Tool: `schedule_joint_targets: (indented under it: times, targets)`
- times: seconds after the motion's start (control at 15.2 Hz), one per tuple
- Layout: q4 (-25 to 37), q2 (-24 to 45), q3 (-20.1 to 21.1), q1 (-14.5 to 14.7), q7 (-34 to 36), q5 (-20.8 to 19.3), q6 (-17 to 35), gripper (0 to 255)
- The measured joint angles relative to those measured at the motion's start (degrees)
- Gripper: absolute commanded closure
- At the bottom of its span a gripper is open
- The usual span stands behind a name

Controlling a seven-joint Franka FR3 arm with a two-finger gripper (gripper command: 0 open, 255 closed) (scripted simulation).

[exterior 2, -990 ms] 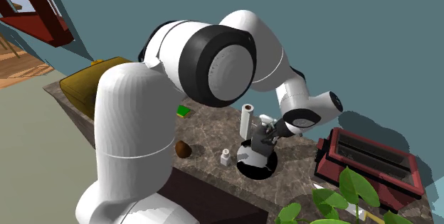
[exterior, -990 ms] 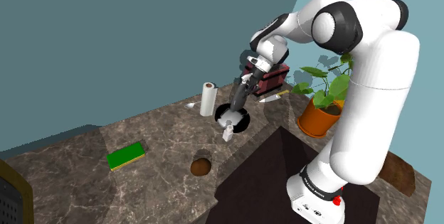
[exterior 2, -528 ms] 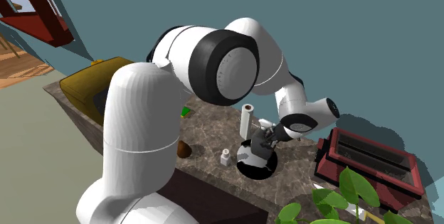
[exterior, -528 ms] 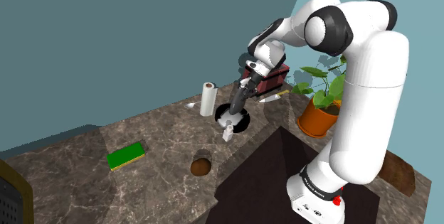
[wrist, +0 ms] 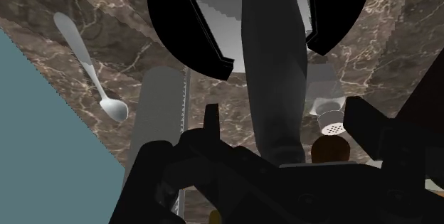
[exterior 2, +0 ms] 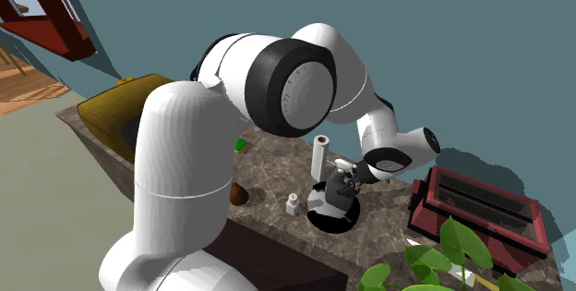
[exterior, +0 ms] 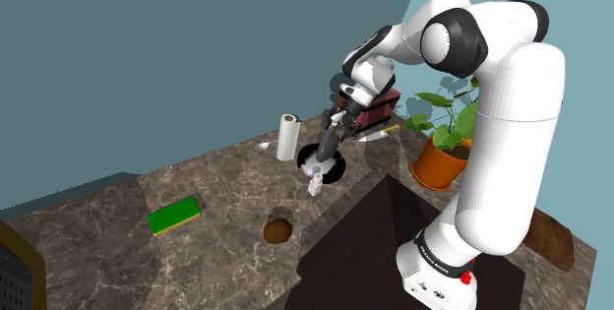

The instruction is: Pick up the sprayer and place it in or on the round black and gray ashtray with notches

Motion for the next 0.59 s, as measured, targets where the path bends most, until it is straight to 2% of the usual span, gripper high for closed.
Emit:
schedule_joint_targets:
  times: [0.2,0.46,0.59]
  targets:
    - [0.0,0.0,0.0,0.0,0.0,0.0,0.0,0]
    - [1.71,-2.76,-2.22,-0.84,1.74,-3.72,-3.91,0]
    - [2.16,-3.17,-2.54,-0.96,2.14,-4.31,-4.64,0]
